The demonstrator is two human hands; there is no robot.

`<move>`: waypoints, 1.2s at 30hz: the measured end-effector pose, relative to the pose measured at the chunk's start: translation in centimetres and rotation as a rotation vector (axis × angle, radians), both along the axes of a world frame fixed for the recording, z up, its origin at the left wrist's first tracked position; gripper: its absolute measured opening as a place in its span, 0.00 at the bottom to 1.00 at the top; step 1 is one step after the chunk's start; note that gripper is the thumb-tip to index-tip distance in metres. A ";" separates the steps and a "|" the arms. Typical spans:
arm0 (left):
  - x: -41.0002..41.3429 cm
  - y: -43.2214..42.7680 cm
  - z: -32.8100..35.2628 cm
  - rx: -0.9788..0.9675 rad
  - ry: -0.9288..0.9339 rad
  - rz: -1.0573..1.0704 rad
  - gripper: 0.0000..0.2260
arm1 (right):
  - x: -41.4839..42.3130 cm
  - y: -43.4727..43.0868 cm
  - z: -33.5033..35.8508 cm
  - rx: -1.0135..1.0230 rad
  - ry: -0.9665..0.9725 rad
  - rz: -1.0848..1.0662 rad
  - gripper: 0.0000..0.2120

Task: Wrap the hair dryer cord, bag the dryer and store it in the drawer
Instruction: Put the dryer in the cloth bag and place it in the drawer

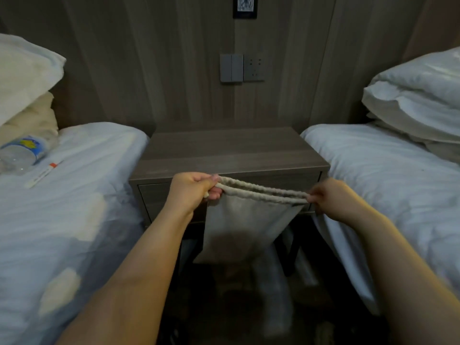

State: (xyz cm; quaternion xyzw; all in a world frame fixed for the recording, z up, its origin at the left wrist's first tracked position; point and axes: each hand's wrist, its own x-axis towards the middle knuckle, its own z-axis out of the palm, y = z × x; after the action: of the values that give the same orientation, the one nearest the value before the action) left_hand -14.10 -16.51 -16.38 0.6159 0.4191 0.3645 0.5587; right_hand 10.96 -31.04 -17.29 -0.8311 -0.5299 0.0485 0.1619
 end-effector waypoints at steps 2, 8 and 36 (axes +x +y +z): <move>0.4 0.2 -0.6 0.025 0.073 -0.022 0.08 | 0.4 0.0 -1.0 -0.028 -0.009 -0.055 0.13; -0.3 1.7 -2.1 0.011 0.188 -0.012 0.10 | 0.6 0.4 -2.4 0.426 0.455 -0.086 0.19; 6.1 -5.2 -9.0 0.576 0.514 -0.489 0.05 | -3.5 1.0 -0.4 0.866 1.449 0.220 0.21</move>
State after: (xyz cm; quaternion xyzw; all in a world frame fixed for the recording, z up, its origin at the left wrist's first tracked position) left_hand -7.97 -21.68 -25.41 0.8975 0.2680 0.1592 0.3121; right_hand 7.43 -30.03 -17.70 -0.4033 -0.3449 0.3767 0.7593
